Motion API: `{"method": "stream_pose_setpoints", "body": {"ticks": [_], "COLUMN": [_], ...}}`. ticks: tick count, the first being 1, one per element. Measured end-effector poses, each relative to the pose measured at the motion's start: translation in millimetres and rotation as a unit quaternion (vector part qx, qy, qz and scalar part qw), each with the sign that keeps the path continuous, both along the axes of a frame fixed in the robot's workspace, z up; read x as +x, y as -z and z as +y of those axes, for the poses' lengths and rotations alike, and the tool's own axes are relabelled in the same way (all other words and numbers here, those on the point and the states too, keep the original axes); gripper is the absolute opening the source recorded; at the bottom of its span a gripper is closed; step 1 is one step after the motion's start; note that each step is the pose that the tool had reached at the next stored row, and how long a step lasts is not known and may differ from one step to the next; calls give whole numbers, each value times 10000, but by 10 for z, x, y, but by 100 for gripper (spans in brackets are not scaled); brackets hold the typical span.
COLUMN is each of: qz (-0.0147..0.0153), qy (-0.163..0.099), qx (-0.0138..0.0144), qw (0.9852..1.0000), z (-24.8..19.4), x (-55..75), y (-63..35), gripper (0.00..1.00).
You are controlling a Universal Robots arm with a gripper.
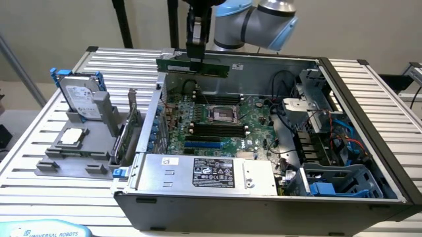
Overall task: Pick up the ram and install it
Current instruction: 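Pick up the ram and move it above insertion slot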
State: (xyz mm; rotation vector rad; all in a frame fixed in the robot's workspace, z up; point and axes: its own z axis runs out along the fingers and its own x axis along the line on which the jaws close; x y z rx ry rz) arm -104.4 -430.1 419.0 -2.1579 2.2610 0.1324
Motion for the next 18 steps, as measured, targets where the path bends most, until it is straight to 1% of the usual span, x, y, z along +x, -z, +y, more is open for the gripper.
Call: {"method": "stream_pose_setpoints", "body": {"ticks": [11,14,18], "qz": [0,0,0], "qy": [0,1,0], "qx": [0,0,0], "qw": [10000,10000,10000], "z": [257,348,485], "x": [399,465,537], "y": [200,254,326], "gripper": [13,13,13]}}
